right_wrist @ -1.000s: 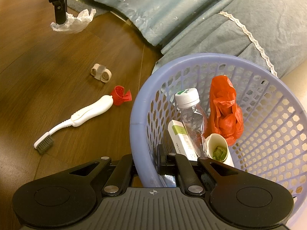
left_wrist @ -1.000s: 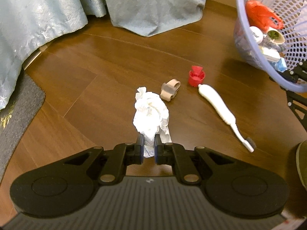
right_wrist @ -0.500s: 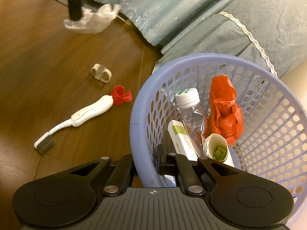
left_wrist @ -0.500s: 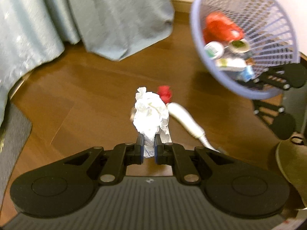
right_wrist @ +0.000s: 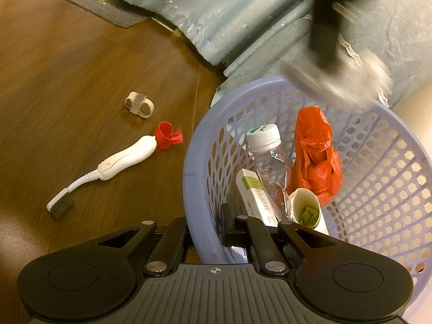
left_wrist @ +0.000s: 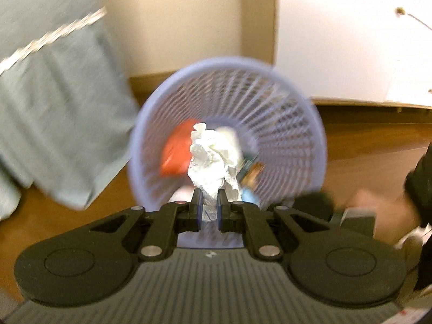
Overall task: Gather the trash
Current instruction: 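Carry the white tissue into the wastebasket and open the left tool, then grasp the beige finger splint with the left tool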
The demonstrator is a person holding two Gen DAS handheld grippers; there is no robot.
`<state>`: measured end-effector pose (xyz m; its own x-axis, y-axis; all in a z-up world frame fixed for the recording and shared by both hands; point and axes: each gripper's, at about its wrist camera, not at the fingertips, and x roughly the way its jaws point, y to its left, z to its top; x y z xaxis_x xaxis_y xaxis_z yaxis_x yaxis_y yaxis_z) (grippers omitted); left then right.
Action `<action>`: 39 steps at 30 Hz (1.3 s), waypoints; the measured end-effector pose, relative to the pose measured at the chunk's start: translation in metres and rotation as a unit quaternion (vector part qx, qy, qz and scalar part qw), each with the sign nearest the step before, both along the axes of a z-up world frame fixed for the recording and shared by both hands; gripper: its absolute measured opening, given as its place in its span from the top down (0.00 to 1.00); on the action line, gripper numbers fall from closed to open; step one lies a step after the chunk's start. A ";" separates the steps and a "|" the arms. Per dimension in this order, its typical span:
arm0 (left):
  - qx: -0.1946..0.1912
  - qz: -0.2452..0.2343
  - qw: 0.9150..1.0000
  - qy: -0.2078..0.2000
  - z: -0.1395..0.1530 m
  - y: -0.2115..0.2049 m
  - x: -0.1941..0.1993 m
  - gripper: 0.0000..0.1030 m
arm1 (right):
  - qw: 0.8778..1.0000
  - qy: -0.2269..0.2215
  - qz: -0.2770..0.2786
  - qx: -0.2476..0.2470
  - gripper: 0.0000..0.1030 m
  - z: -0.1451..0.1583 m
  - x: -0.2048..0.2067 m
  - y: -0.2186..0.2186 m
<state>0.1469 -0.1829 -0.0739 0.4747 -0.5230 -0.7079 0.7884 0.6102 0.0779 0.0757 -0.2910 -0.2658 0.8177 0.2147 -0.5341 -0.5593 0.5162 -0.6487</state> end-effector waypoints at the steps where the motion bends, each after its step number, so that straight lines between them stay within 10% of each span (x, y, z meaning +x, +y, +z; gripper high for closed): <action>1: -0.011 -0.013 1.000 -0.004 0.001 -0.012 0.003 0.87 | 1.000 0.000 0.000 0.001 0.98 0.000 0.000 0.000; 3: -0.021 -0.019 1.000 0.000 -0.002 -0.026 0.009 0.73 | 1.000 0.000 -0.001 0.002 0.98 0.000 0.001 0.000; 12: -0.010 0.061 0.998 0.004 -0.018 0.024 0.010 0.73 | 1.000 -0.001 -0.005 0.007 0.98 0.002 0.002 -0.001; 23: 0.058 0.223 0.971 0.060 -0.081 0.132 -0.006 0.73 | 1.000 0.000 -0.001 0.000 0.98 0.001 0.001 -0.001; 39: 0.101 0.207 0.972 0.053 -0.149 0.135 0.038 0.67 | 1.000 -0.001 0.003 -0.008 0.98 0.000 0.000 -0.003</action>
<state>0.1852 -0.0480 -0.2230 0.5342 -0.1479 -0.8323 0.4887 0.8574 0.1613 0.0759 -0.2936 -0.2662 0.8174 0.2112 -0.5360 -0.5612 0.5024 -0.6578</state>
